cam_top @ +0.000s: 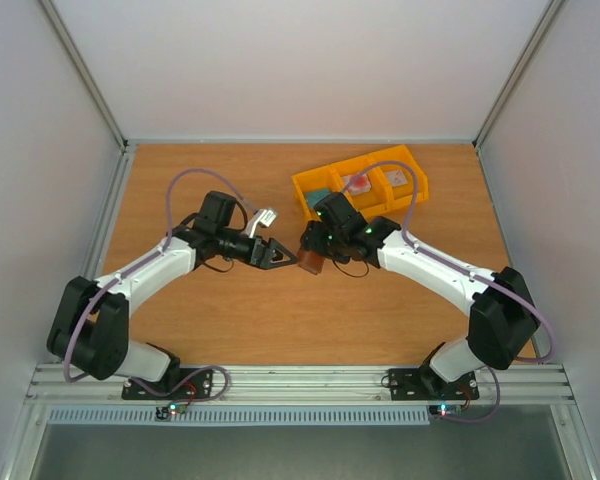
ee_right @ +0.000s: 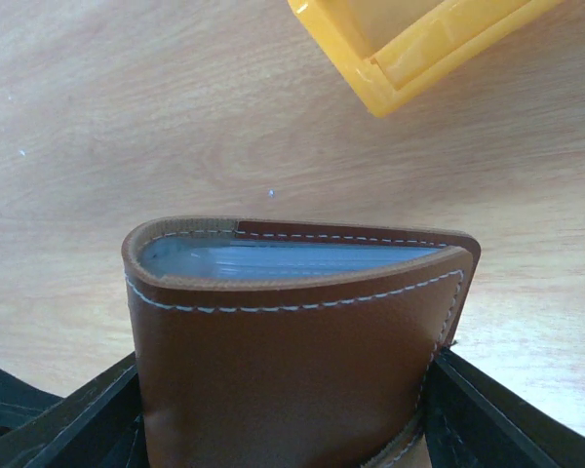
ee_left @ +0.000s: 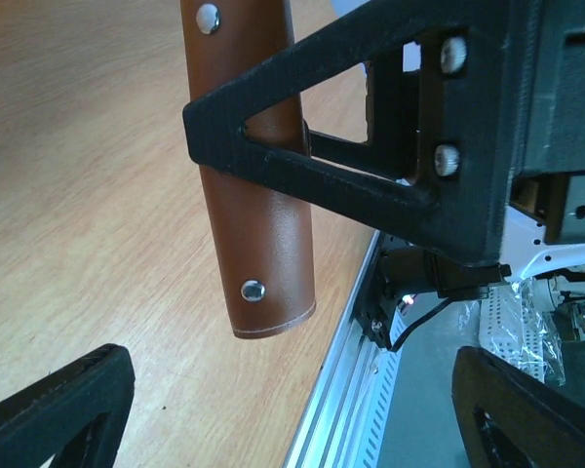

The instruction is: Take the credit cards out of the card holder

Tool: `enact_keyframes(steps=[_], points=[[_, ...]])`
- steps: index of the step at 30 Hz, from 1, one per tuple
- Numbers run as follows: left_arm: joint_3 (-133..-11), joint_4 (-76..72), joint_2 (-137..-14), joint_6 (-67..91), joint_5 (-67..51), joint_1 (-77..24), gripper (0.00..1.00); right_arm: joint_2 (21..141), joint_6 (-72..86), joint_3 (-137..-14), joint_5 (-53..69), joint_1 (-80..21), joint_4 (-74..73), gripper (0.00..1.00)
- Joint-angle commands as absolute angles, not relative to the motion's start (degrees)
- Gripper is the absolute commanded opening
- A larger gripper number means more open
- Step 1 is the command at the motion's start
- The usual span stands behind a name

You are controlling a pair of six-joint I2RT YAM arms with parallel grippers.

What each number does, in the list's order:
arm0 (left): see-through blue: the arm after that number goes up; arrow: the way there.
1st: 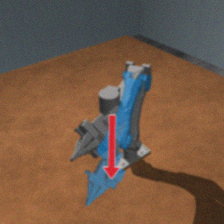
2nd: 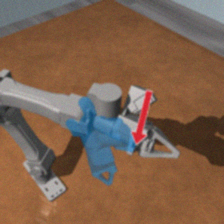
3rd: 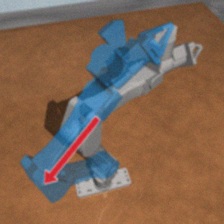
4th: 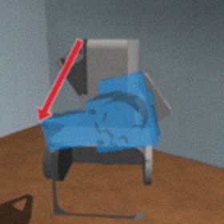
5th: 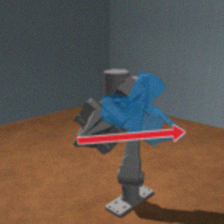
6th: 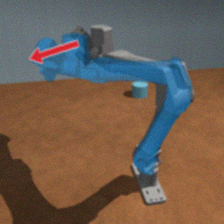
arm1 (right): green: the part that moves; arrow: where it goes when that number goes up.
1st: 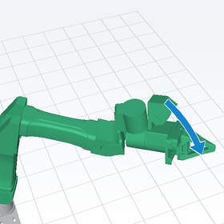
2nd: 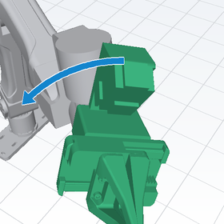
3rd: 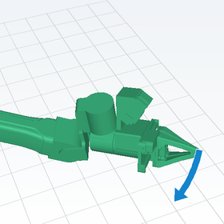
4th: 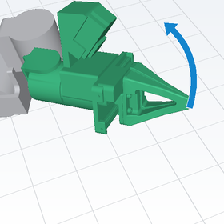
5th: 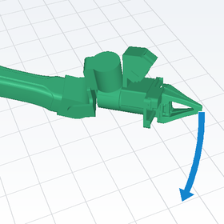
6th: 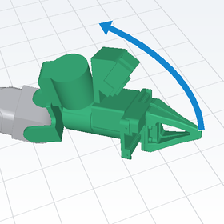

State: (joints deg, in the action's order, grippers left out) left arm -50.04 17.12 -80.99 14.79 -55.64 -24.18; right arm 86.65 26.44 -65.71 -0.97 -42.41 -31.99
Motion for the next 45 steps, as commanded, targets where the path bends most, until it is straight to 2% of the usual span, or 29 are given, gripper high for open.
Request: enact_keyframes(steps=[1,5,12,16,20,21,24,25,26,27,32,37,45], points=[[-51.99,12.88,-82.84,15.1,-56.09,-25.14,0.88,84.59,29.06,-68.04,-2.02,-42.75,-31.89,0.7],[-52.01,11.91,-83.17,15.43,-55.77,-26.57,0.84,83.68,30.66,-67.35,-1.93,-42.92,-29.76,0.7],[-53.44,10.33,-86.27,17.2,-53.97,-28.3,0.62,83.72,31.11,-68.49,-1.91,-43.82,-28.6,0.7],[-54.38,9.83,-86.7,17.93,-51.54,-28.3,0.37,83.48,30.98,-68.55,-0.71,-43.92,-28.47,0.7],[-54.58,9.19,-86.71,18.77,-52.12,-28.3,0.05,82.37,29.94,-68.55,-0.86,-44.24,-28.79,0.7],[-54.54,9.15,-86.61,19.0,-52.39,-28.3,0.01,82.16,29.52,-68.64,-0.92,-44.28,-29.06,0.7],[-54.57,9.56,-85.81,19.17,-53.65,-28.3,0.0,81.18,27.31,-69.26,-0.68,-44.21,-30.81,0.74],[-55.04,10.21,-85.37,19.03,-53.9,-28.3,0.0,80.68,25.88,-70.04,-0.7,-44.13,-32.47,0.81],[-55.66,11.44,-84.67,18.73,-53.98,-28.3,0.0,80.19,24.7,-71.19,-0.99,-43.92,-34.73,0.92],[-56.81,13.64,-84.04,17.91,-53.71,-28.23,0.0,79.47,23.67,-72.09,-1.22,-43.59,-37.06,0.98],[-66.18,29.89,-80.89,8.37,-51.09,-28.02,0.0,69.83,16.42,-71.46,5.5,-39.87,-38.59,0.99],[-76.7,43.2,-80.34,6.24,-49.15,-27.34,0.0,60.21,7.6,-72.85,11.1,-38.96,-39.77,0.99],[-86.79,61.01,-68.6,2.51,-46.46,-27.33,0.0,45.99,2.21,-72.87,16.82,-38.92,-32.85,0.99]])
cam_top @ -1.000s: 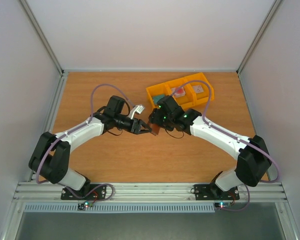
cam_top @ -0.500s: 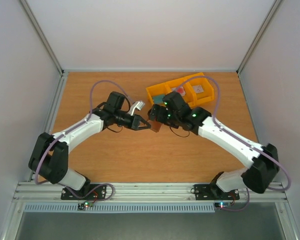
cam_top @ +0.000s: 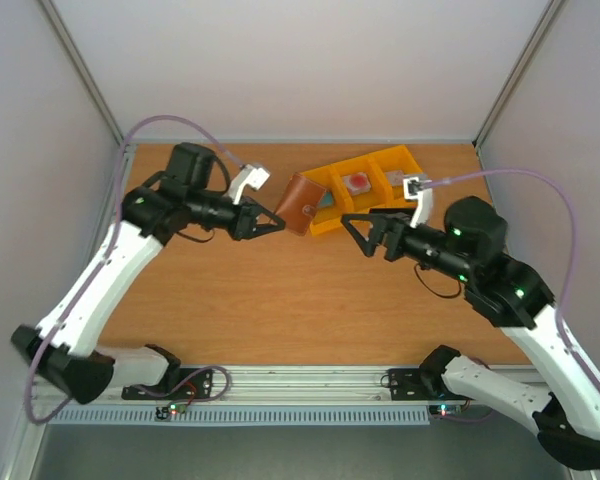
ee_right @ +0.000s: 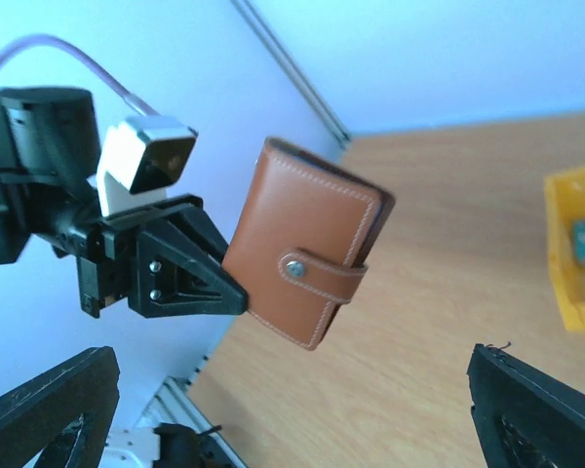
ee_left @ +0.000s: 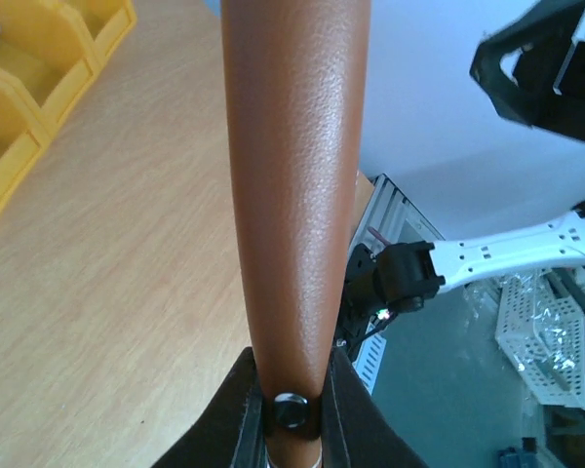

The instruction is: Take the credit cards out of the card holder

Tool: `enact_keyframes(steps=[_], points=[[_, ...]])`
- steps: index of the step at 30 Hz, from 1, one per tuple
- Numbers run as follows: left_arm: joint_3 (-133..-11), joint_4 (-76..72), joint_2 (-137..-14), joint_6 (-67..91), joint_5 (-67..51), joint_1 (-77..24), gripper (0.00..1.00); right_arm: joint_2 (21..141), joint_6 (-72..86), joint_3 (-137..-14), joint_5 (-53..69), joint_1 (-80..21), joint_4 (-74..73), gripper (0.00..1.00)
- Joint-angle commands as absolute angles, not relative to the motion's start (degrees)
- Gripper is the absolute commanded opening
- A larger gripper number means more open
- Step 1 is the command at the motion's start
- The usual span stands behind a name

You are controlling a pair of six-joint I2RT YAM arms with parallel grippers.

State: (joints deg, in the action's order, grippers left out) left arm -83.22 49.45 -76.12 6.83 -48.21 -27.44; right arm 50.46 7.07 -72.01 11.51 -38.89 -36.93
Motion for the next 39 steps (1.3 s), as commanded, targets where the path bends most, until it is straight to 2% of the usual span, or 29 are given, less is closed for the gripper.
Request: enact_keyframes(steps=[1,5,8,13,19,23,26,28,31,37,39], points=[[-84.53,60.75,-65.24,1.75,-44.92,-27.32,0.0,44.62,2.13,-72.93,17.44,-38.9,-32.19,0.99],[-73.06,47.69,-49.74,3.32,-44.64,-27.33,0.0,43.45,-0.59,-73.18,22.26,-38.96,-30.42,0.99],[-64.92,35.45,-43.75,9.2,-45.87,-27.43,0.0,45.07,-1.44,-71.57,27.45,-39.08,-26.05,0.98],[-56.71,21.26,-38.58,14.11,-45.42,-27.42,0.0,53.06,-1.58,-73.55,38.87,-39.18,-19.56,0.99],[-51.71,7.17,-36.15,16.45,-48.37,-27.42,0.0,62.31,-0.92,-74.24,46.82,-41.51,-3.14,0.99],[-46.81,-6.0,-35.53,22.55,-51.03,-27.42,0.0,67.05,-4.91,-77.53,45.93,-41.87,-8.01,0.98],[-44.08,-9.9,-35.09,24.66,-51.25,-27.42,0.0,68.79,-5.21,-77.8,49.54,-41.97,-6.78,0.98],[-43.05,-11.0,-35.13,25.54,-51.09,-27.42,0.0,69.31,-5.94,-78.18,51.83,-42.65,-6.39,0.94],[-41.94,-13.82,-35.54,28.71,-50.95,-27.42,0.0,69.26,-7.79,-78.54,52.38,-43.25,-7.59,0.78],[-40.87,-13.41,-35.97,30.38,-49.89,-27.42,0.0,70.12,-7.32,-78.14,55.0,-43.55,-5.39,0.2],[-40.44,-12.96,-35.8,29.78,-51.08,-27.42,0.0,70.14,-7.16,-78.26,54.77,-43.58,-5.02,0.06]])
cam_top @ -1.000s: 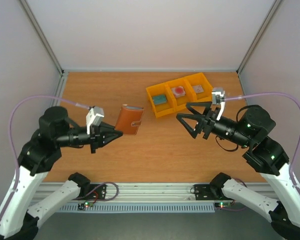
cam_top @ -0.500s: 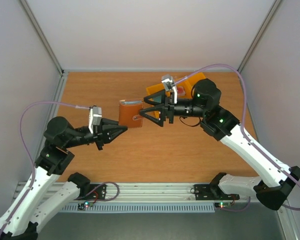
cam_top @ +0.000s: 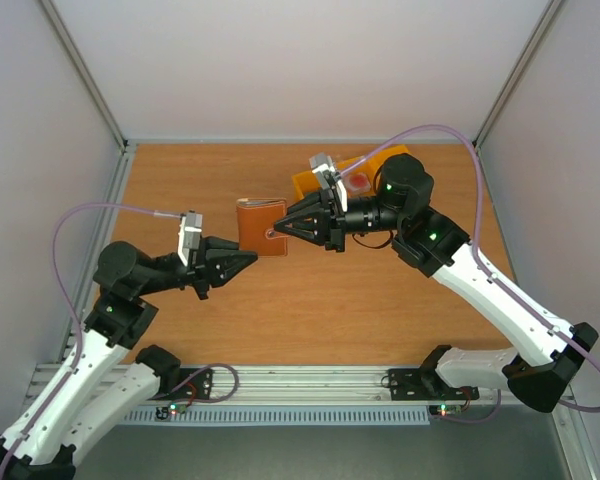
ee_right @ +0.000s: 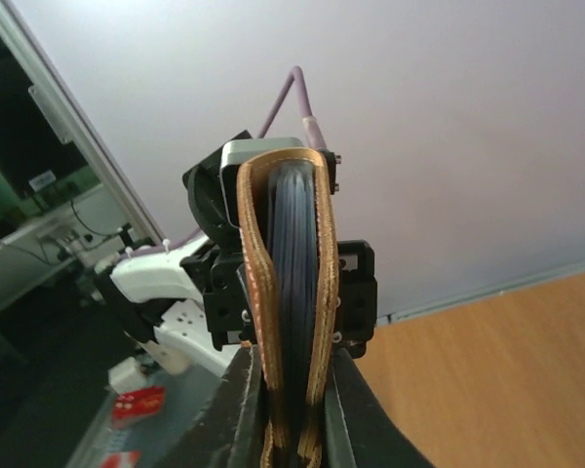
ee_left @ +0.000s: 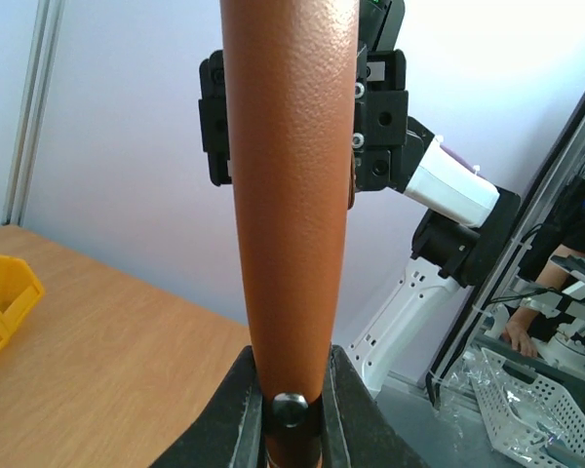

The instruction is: Take the credit cards out of the card holder

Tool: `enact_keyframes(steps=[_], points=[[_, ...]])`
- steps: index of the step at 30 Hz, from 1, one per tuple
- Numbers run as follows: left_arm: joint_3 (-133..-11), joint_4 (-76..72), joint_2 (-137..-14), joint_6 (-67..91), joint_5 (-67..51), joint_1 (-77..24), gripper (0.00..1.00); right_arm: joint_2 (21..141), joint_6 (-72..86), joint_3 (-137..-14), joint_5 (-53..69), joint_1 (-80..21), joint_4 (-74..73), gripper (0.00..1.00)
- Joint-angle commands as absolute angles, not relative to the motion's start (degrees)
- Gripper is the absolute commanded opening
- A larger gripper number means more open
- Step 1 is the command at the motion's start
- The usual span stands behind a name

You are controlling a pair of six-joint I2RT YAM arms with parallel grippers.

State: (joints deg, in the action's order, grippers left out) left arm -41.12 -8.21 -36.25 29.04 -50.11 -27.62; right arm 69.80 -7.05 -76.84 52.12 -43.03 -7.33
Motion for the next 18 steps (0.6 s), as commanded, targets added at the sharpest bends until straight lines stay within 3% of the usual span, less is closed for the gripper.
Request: enact_keyframes(steps=[1,8,10,11,13,18], points=[[-40.12,-12.29,-35.76,29.2,-51.96,-27.42,0.0,70.09,-7.08,-78.45,54.81,-43.58,-4.88,0.03],[-38.45,-9.03,-35.25,24.39,-52.23,-27.5,0.03,70.52,-7.59,-80.32,55.54,-43.59,-7.3,0.01],[-38.17,-9.4,-34.69,24.75,-51.99,-27.51,0.51,70.09,-10.49,-80.46,53.14,-43.54,-11.25,0.01],[-38.07,-9.73,-34.31,24.74,-52.15,-27.47,0.64,69.98,-12.06,-80.68,51.96,-43.56,-13.69,0.01],[-38.37,-10.31,-33.96,24.47,-53.09,-27.49,0.67,70.47,-14.34,-81.6,51.32,-43.57,-17.94,0.01],[-38.1,-11.01,-34.24,25.48,-51.74,-27.51,0.6,73.34,-16.86,-83.0,58.31,-44.75,-20.83,0.01]])
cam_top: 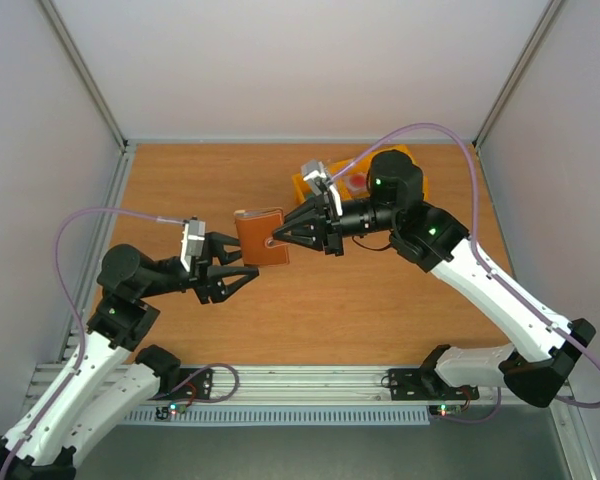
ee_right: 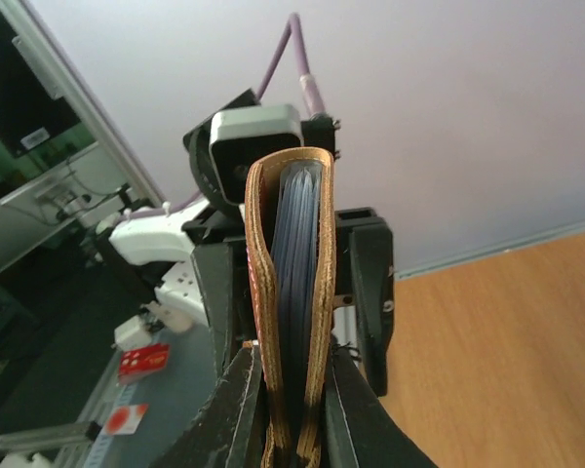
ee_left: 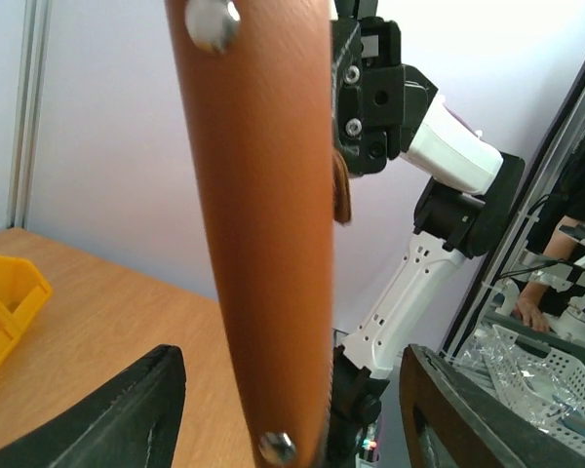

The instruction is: Take the credit cards out of the card holder

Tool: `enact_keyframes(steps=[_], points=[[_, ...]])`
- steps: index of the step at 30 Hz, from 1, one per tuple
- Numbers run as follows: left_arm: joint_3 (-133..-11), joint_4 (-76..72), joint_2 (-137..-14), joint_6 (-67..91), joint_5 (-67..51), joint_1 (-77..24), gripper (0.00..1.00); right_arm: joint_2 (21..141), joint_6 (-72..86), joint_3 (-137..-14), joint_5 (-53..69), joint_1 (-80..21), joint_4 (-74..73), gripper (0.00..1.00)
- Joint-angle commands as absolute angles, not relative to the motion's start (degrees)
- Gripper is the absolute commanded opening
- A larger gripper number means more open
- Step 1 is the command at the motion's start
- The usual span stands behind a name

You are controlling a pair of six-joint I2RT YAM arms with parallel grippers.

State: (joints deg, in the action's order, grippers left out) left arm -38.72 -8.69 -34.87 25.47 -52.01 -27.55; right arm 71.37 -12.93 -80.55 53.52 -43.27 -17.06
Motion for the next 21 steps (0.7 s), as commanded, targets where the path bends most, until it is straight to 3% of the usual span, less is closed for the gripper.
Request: enact_keyframes(steps=[1,6,7,12,13,15,16,18,19,21], points=[[-38.11,-11.21,-34.26,25.92,-51.41,-27.51,0.58,73.9,-18.8,-83.94,58.89,-45.22,-23.19,0.01],[-37.26,-12.03,-34.0,27.33,-51.47,-27.51,0.57,75.47,-25.2,-87.11,57.91,-45.88,-32.94,0.01],[-36.92,-11.83,-34.09,27.65,-51.7,-27.51,0.53,75.49,-25.39,-86.96,57.61,-45.88,-33.11,0.01],[-36.91,-10.21,-33.4,28.21,-51.91,-27.51,0.08,75.63,-26.9,-87.35,56.93,-45.81,-35.2,0.01],[-37.03,-9.6,-33.24,28.12,-51.83,-27.51,0.02,75.45,-27.35,-87.36,56.1,-45.8,-35.75,0.01],[-37.19,-7.29,-33.34,28.25,-50.02,-27.51,0.0,75.12,-27.92,-87.36,52.45,-45.79,-36.71,0.01],[-37.3,-5.61,-33.44,28.62,-47.53,-27.51,0.0,74.95,-27.44,-87.36,47.12,-45.79,-36.83,0.07],[-37.67,0.69,-33.88,31.52,-38.61,-27.51,0.0,74.53,-25.36,-87.45,36.44,-45.71,-36.95,0.37],[-38.12,4.96,-34.46,32.66,-33.4,-27.51,0.0,74.25,-24.08,-87.76,30.42,-45.7,-37.23,0.47],[-39.14,11.91,-35.35,33.34,-24.59,-27.51,0.0,73.86,-21.11,-88.61,15.93,-45.81,-39.26,0.5]])
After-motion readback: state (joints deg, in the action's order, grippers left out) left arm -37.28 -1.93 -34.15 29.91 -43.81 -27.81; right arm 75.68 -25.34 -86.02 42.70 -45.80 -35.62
